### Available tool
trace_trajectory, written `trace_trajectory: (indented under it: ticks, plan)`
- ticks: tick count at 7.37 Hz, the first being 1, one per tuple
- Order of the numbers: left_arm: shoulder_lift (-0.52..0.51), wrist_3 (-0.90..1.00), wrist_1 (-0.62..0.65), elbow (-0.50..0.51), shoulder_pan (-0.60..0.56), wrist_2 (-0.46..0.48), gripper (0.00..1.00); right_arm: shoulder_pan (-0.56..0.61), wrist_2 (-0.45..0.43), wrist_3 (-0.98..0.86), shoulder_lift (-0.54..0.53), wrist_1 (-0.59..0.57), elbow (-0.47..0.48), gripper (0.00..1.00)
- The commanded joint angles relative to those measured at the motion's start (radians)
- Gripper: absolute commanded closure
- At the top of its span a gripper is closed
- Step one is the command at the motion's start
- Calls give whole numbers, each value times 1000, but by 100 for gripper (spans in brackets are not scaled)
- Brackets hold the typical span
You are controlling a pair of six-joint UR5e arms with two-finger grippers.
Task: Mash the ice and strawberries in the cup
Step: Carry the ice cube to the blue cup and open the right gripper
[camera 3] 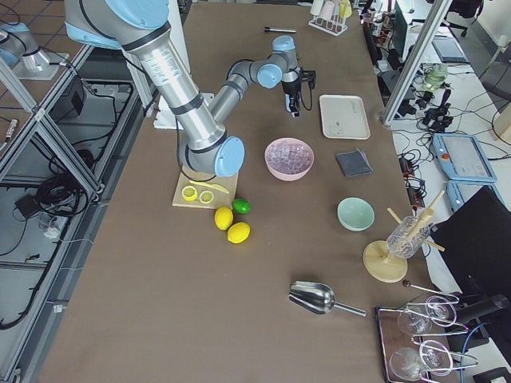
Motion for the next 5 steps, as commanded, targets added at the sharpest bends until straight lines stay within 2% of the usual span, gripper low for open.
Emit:
trace_trajectory:
  ticks: [1,2,3,5]
  plan:
    - [1,2,0,2,-1,0,1,-88,-85,110,87,243,-108,99]
    - [4,2,0,4,-1,0,1,-128,-139,138,85,377,-183,99]
    - [10,2,0,5,-1,0,1,-141,-171,138,82,400,-189,97]
    - [15,5,0,8,-1,0,1,-147,-172,140,85,398,-188,88]
